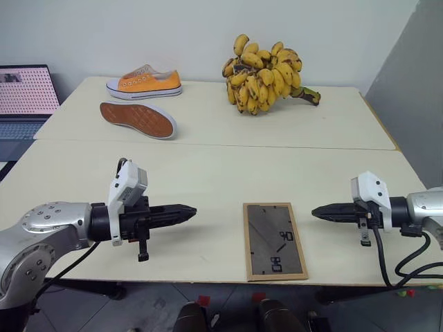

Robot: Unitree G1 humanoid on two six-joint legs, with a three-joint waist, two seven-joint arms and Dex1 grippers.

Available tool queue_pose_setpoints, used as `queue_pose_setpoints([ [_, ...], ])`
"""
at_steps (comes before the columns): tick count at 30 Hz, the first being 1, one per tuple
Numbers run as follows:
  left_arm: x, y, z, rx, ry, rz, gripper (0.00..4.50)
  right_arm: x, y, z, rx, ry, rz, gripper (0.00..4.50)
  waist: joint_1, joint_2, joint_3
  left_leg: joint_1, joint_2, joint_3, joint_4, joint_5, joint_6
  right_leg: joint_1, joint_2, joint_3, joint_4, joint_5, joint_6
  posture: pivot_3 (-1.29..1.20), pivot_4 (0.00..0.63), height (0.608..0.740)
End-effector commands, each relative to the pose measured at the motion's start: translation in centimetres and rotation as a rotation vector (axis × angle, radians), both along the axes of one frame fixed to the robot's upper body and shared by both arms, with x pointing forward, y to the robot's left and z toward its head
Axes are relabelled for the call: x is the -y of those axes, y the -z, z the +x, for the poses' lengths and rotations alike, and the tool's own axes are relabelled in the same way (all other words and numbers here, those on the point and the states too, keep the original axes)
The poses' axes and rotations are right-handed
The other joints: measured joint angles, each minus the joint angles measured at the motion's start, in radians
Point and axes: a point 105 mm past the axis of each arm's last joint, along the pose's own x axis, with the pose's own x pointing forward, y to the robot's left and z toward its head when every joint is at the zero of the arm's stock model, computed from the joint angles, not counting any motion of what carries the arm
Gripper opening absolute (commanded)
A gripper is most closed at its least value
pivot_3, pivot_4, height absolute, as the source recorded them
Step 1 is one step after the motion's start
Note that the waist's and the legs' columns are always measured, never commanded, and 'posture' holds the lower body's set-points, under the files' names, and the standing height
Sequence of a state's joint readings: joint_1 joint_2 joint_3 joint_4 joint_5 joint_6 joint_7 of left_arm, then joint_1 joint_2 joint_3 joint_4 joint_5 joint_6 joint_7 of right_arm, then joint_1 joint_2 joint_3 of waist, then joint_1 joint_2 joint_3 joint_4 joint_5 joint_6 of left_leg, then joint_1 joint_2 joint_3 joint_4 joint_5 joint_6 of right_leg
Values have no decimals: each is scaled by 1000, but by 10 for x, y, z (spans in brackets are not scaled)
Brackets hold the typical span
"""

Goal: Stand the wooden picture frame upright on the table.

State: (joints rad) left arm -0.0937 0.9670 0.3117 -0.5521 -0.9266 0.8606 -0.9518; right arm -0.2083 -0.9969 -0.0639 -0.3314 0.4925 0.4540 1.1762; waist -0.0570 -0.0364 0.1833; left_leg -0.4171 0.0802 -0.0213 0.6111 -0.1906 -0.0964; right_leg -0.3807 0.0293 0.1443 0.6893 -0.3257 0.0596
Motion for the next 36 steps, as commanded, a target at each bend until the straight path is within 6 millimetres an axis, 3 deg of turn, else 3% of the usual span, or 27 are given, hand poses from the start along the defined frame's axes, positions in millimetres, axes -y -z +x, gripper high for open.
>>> queue_pose_setpoints([
  [1,1,-7,2,59,-2,35,82,-5,-11,1,40,-10,12,0,0,0,0,0,0,0,0,0,0,0,0,0,0,0,0,0,150,740],
  [11,5,-11,3,62,14,10,82,-3,-11,3,57,15,17,0,0,0,0,0,0,0,0,0,0,0,0,0,0,0,0,0,150,740],
  [19,8,2,2,39,27,81,82,0,-7,1,57,38,27,0,0,0,0,0,0,0,0,0,0,0,0,0,0,0,0,0,150,740],
  [29,11,10,16,23,-1,117,82,6,5,-4,50,72,20,0,0,0,0,0,0,0,0,0,0,0,0,0,0,0,0,0,150,740],
  [36,26,49,27,-69,20,167,82,8,30,0,26,131,23,0,1,0,0,0,0,0,1,0,0,1,0,0,0,0,0,0,150,740],
])
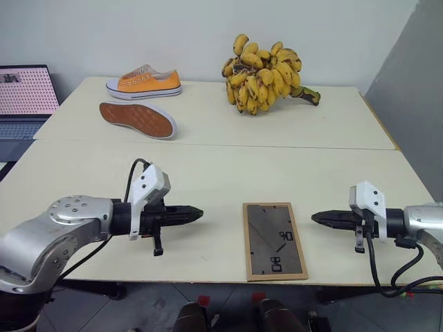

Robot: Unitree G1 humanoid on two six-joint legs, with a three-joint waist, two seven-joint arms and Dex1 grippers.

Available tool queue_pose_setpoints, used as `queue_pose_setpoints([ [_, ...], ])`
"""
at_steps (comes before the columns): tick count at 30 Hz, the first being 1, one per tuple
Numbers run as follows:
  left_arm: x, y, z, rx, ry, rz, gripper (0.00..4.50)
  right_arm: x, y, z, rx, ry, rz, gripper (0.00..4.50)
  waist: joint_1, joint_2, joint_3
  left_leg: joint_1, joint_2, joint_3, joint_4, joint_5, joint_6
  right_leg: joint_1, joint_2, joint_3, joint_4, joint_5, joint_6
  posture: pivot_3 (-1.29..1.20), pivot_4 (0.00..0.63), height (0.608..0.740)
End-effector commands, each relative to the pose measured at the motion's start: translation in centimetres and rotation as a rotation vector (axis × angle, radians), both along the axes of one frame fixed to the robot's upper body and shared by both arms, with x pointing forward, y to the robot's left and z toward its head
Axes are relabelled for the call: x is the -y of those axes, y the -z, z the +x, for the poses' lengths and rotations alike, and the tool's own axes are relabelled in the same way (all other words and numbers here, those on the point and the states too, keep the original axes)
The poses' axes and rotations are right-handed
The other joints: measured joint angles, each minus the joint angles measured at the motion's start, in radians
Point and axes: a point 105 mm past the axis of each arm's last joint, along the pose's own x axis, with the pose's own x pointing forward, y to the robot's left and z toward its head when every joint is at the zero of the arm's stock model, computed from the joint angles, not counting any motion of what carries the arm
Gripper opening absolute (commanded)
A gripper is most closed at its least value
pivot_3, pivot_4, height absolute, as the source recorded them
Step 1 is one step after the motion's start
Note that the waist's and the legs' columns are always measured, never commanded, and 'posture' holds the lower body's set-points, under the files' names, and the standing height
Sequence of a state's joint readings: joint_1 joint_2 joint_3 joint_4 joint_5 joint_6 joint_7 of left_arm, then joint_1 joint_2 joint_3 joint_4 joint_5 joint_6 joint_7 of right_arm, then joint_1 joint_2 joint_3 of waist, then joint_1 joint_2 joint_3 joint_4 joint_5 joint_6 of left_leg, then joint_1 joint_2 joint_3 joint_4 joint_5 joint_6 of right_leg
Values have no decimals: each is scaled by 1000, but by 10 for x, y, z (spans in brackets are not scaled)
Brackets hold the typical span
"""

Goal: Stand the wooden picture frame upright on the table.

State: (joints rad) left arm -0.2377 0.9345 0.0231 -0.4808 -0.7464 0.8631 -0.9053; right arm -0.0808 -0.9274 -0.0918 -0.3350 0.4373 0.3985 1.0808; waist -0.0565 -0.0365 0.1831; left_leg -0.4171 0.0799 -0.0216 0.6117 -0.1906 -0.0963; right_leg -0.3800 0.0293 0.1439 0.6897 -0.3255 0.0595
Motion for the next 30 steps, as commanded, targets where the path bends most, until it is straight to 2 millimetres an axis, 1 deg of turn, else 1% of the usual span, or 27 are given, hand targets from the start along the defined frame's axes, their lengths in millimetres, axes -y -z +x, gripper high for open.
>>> queue_pose_setpoints([
  [1,10,22,9,-22,7,43,82,1,10,3,10,29,-5,0,0,0,0,0,0,0,0,0,0,0,0,0,0,0,0,0,150,740],
  [4,20,37,16,-43,19,69,82,2,18,4,1,50,-3,0,1,0,0,0,0,0,1,0,0,0,0,0,0,0,-1,0,150,740],
  [7,43,47,24,-41,68,68,82,5,26,7,-10,73,-5,0,5,0,0,-1,-1,-1,1,0,0,1,0,0,1,1,-2,0,150,740],
  [11,64,49,35,-33,83,40,82,5,29,10,-8,95,8,0,7,0,0,-1,-1,-1,2,0,0,1,0,-1,1,2,-2,0,150,740],
  [16,81,51,42,-19,100,24,82,2,33,15,-2,104,17,0,7,0,0,-1,-1,-2,2,0,0,1,1,0,2,2,-3,0,150,740],
  [20,84,47,46,-9,95,10,82,-11,31,23,13,92,53,0,5,0,0,-1,-1,-2,3,0,0,1,1,0,2,2,-3,0,150,740],
  [26,73,43,56,9,33,7,82,-50,25,39,42,29,114,0,5,1,-1,0,-1,-2,3,0,0,1,1,-1,4,2,-3,0,150,740],
  [28,69,42,60,15,11,5,82,-54,22,45,56,26,118,0,5,1,-1,-1,-1,-3,3,0,0,1,1,-1,4,3,-4,0,150,740],
  [30,66,40,62,16,-9,-1,82,-50,18,52,81,48,108,0,6,1,-1,-1,-1,-3,3,0,0,1,1,-1,5,3,-4,0,150,740],
])
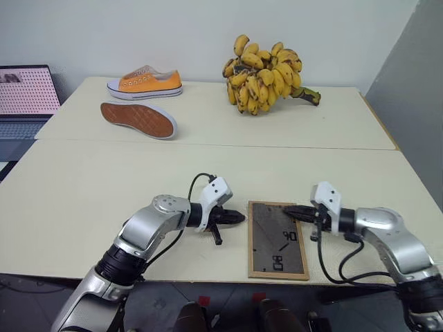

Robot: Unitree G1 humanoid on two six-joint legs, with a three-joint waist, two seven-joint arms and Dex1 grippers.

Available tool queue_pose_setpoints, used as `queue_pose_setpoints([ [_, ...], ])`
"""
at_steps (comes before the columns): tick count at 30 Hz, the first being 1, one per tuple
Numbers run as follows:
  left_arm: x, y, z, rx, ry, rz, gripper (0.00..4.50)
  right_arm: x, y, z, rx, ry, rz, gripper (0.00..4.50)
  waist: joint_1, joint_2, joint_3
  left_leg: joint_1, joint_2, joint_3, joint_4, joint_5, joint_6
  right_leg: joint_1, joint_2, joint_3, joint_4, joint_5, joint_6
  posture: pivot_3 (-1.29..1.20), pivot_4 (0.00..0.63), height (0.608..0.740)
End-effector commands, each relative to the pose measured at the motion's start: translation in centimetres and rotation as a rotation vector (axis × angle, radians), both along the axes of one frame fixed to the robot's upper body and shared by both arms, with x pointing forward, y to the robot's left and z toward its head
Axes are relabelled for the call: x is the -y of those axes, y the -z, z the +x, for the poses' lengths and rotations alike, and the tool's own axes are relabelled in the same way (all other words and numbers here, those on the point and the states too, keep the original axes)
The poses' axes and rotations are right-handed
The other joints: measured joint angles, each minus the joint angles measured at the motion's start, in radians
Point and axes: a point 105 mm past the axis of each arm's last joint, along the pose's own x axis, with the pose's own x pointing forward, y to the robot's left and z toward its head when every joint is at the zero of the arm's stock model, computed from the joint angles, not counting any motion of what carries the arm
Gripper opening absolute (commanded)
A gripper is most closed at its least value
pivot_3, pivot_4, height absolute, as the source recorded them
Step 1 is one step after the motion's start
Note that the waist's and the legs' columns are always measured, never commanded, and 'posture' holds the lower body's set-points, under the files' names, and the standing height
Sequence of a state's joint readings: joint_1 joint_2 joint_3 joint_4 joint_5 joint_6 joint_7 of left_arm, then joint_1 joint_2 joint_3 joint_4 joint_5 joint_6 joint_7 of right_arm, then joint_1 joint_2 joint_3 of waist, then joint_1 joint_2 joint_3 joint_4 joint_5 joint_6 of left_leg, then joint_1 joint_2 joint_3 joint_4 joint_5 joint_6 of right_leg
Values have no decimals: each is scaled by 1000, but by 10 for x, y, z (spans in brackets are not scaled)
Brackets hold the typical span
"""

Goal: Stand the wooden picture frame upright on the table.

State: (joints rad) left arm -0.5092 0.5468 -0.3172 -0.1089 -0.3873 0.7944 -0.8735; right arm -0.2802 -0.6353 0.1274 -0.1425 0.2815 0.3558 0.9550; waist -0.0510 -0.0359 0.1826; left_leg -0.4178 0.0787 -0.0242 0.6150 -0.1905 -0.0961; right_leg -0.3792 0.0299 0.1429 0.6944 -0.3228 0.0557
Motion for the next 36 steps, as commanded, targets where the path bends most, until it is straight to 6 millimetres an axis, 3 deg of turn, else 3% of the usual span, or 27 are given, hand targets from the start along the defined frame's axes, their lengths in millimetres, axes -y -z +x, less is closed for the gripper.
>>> queue_pose_setpoints([
  [1,-4,-15,6,61,-28,-25,82,13,-15,14,74,51,-31,0,1,0,0,0,0,0,0,0,0,0,0,0,0,0,0,0,150,740],
  [6,-5,-11,0,63,-20,-15,82,46,-27,6,84,66,-109,0,17,0,0,-1,0,0,1,0,0,0,0,0,0,0,0,0,150,740],
  [12,-5,-12,1,64,-21,-15,82,65,-7,-23,-13,33,-175,0,19,0,0,0,0,-1,1,0,0,1,0,-1,0,0,0,0,150,740],
  [20,7,-13,-2,57,21,-14,82,47,17,-33,-60,37,-119,0,12,1,0,0,0,-1,4,0,0,1,0,0,2,-1,2,0,150,740],
  [27,18,-12,-4,54,53,-13,82,19,12,-19,-19,38,-43,0,9,1,-1,0,0,-1,5,0,0,1,1,0,3,-1,2,0,150,740],
  [36,13,-14,6,66,4,-21,82,11,7,-7,-5,21,-42,0,11,1,-1,0,0,-1,6,0,0,1,1,0,3,-1,2,0,150,740],
])
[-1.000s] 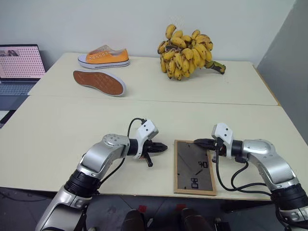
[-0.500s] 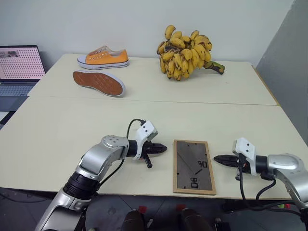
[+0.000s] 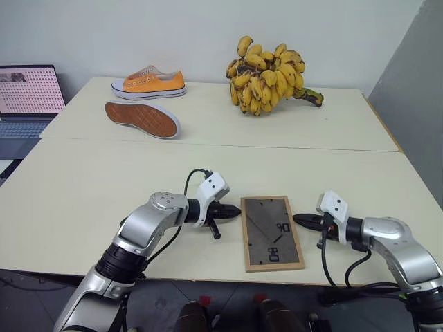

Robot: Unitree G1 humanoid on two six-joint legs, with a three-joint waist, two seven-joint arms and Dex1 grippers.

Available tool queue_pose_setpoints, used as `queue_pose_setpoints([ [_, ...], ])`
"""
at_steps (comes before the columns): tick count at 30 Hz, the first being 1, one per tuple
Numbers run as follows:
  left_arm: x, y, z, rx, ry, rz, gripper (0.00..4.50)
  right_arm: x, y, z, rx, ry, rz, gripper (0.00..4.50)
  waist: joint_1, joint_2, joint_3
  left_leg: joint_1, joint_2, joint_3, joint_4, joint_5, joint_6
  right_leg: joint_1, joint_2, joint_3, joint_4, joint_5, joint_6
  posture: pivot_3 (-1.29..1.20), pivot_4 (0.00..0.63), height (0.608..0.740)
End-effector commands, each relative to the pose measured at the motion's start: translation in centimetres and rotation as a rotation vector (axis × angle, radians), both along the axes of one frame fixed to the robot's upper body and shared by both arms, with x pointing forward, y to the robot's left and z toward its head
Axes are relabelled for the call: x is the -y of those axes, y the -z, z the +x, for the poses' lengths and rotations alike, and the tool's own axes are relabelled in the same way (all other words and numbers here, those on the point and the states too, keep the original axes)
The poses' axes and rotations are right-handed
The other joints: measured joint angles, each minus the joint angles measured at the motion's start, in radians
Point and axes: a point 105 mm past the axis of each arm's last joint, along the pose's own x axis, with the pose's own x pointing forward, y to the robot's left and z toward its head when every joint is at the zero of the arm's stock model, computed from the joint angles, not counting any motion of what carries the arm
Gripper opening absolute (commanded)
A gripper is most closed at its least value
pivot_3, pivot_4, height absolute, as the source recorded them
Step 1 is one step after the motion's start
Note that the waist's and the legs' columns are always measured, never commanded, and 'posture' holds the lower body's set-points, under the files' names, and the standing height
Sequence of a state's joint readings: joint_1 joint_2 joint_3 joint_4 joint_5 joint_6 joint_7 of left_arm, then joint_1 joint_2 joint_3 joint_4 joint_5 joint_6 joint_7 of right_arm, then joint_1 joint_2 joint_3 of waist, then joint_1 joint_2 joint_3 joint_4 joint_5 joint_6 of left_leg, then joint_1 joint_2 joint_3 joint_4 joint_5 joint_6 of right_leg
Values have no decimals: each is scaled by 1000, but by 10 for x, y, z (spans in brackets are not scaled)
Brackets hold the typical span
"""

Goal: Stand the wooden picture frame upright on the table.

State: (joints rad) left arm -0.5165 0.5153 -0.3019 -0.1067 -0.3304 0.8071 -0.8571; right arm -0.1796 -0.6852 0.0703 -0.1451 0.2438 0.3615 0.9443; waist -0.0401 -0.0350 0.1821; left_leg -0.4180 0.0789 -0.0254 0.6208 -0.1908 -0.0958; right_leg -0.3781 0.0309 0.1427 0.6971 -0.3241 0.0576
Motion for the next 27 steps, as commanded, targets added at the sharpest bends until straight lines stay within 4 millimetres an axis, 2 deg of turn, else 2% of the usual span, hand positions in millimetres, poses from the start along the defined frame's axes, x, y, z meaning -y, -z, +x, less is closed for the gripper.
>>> queue_pose_setpoints([
  [1,9,-13,1,41,29,-38,82,-23,-13,3,45,-91,32,0,0,0,0,0,0,0,0,0,0,0,0,0,0,0,0,0,150,740],
  [8,-18,-23,28,94,-92,-29,82,-50,-13,23,56,-136,54,0,-14,0,0,0,0,0,0,0,0,0,0,0,0,0,0,0,150,740],
  [12,-28,-31,41,123,-137,-35,82,-60,-11,30,57,-157,60,0,-14,0,0,-1,0,-1,0,0,0,-1,0,-1,0,1,-2,0,150,740],
  [16,-35,-39,54,150,-175,-38,82,-72,-11,46,69,-143,79,0,-14,0,0,-2,0,-1,1,0,0,-2,0,-1,0,1,-2,0,150,740],
  [23,-33,-41,56,159,-158,-33,82,-75,-15,71,122,-98,80,0,-16,0,0,-2,0,-1,1,0,0,-2,0,-1,1,1,-2,0,150,740],
  [27,-38,-35,51,149,-149,-10,82,-71,-17,77,139,-88,71,0,-17,0,0,-3,0,-1,1,0,0,-2,0,-1,1,1,-2,0,150,740],
])
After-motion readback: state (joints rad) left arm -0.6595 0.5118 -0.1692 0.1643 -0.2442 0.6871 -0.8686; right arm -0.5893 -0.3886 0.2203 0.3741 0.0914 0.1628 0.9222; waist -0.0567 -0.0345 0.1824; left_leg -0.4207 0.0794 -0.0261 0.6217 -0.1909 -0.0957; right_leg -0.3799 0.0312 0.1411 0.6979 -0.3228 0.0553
